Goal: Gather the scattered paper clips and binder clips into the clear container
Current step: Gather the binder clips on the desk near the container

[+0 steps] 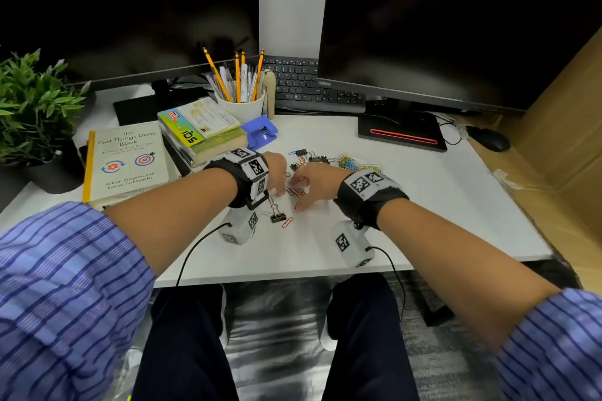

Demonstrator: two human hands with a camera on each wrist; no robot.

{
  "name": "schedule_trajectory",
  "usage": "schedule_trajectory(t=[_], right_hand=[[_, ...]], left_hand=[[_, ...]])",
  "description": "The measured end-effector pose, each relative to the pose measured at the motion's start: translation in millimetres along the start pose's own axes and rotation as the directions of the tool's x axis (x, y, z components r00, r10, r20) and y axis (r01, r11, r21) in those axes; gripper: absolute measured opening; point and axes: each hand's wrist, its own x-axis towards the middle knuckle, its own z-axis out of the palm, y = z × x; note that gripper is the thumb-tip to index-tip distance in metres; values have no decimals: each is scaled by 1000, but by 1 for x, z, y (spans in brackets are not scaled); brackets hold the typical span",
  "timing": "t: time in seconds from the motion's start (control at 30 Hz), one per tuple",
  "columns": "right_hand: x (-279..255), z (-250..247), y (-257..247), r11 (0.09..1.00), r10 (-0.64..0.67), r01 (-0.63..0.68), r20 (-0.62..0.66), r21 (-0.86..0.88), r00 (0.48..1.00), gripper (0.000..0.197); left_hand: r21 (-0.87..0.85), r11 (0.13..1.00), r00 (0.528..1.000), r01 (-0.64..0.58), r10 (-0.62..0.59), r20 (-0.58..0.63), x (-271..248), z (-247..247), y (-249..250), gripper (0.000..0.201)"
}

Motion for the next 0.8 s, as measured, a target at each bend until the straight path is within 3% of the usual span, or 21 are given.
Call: schedule_trajectory(t=[0.13,0.27,0.33,0.43,0.57,0.7,0.8], right_hand=[[7,11,-2,999,9,-2,-123,54,992,55],[8,6,-3,998,10,-1,-142,62,990,39],[7,1,0,993,35,-27,-67,113,997,44],[2,-5,0,985,81,-96,115,141,990,70],[3,2,-6,992,76,-84,85,89,993,88],[6,3,-10,992,80,-88,86,94,993,81],[5,-4,-6,985,100,-110,73,137,992,70]], left_hand=[[44,999,996,3,1,-89,3,10,-1,19],[42,999,993,-7,12,-121,4,12,-4,32],[35,999,993,-16,20,-117,3,10,-6,31],[46,998,999,-42,44,-25,-6,0,-13,28],[35,998,998,-50,49,47,-17,-4,-21,46],[-27,997,998,-70,70,-8,-11,10,-27,45],[-74,994,996,-82,78,-52,-7,13,-25,30]])
